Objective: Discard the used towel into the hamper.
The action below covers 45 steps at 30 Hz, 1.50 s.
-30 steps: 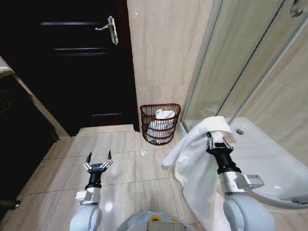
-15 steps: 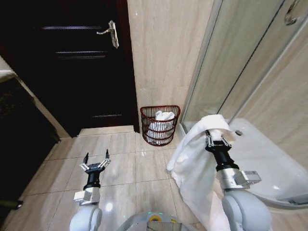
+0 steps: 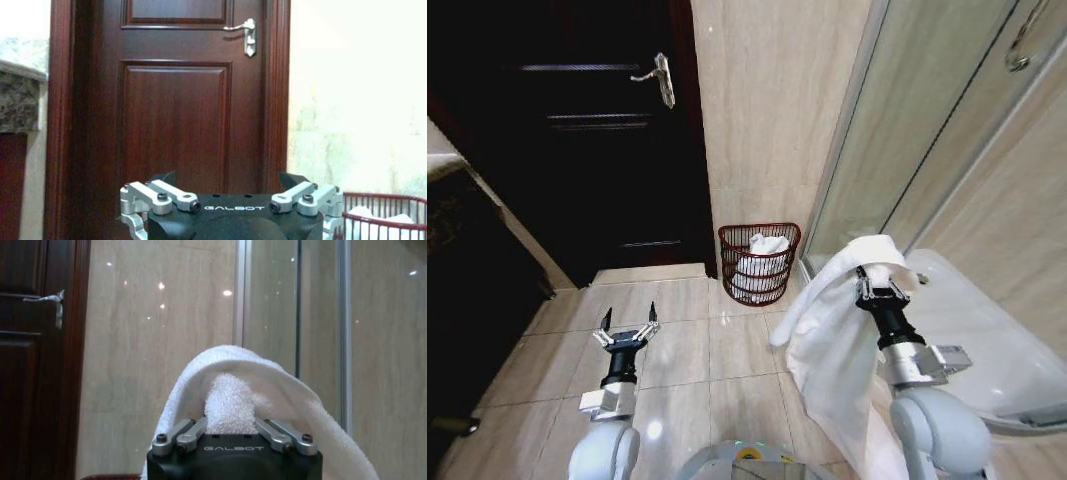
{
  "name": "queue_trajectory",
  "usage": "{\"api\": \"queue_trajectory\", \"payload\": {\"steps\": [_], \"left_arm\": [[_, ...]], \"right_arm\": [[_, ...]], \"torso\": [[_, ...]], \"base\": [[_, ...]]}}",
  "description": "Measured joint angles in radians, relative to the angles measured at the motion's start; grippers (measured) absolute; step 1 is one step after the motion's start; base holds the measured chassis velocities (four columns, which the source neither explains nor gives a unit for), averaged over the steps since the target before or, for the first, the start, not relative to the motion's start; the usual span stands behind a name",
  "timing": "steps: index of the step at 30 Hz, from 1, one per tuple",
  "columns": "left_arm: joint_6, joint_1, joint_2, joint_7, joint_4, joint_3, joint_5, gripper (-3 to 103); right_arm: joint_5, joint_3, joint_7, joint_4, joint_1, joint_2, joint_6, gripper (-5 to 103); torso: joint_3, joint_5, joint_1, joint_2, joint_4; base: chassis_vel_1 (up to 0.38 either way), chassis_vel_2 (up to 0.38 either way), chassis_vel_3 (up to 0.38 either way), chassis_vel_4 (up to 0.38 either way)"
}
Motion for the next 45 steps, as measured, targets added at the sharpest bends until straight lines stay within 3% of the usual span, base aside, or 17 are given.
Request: {"api": "queue_trajectory", "payload": {"steps": [7,13,29,34,45], "left_arm": [[-0.005,-0.043,-0.030,0.011,0.046,0.003,0.011,100],[-0.027,-0.062,-0.062,0.006,0.072,0.001,0.049,100],[-0.049,-0.085,-0.053,0.004,0.073,0.003,0.049,100],[-0.028,-0.088,-0.034,0.004,0.031,-0.023,0.011,100],[-0.026,-0.087,-0.041,0.002,0.025,-0.027,0.013,100]], "right_arm": [[-0.028,-0.002,0.005,-0.029,0.014,-0.022,-0.002,14],[-0.035,0.012,0.001,-0.078,0.007,-0.031,0.050,14],[-0.061,0.018,-0.010,-0.101,-0.014,0.000,0.129,14],[-0.067,0.016,-0.019,-0.097,-0.017,0.001,0.135,14],[-0.075,0.012,-0.026,-0.087,-0.011,-0.001,0.134,14]], "torso": [[0.020,0.0002,0.009,0.028,-0.0001],[0.036,0.0004,0.018,0.054,-0.0002],[0.079,0.0000,0.040,0.119,-0.0003],[0.097,0.0001,0.052,0.149,-0.0002],[0.127,0.0000,0.067,0.194,-0.0001]], "base": [[0.000,0.000,0.000,0.000],[0.000,0.000,0.000,0.000],[0.000,0.000,0.000,0.000],[0.025,0.025,-0.022,-0.029],[0.081,0.074,-0.101,-0.093]]}}
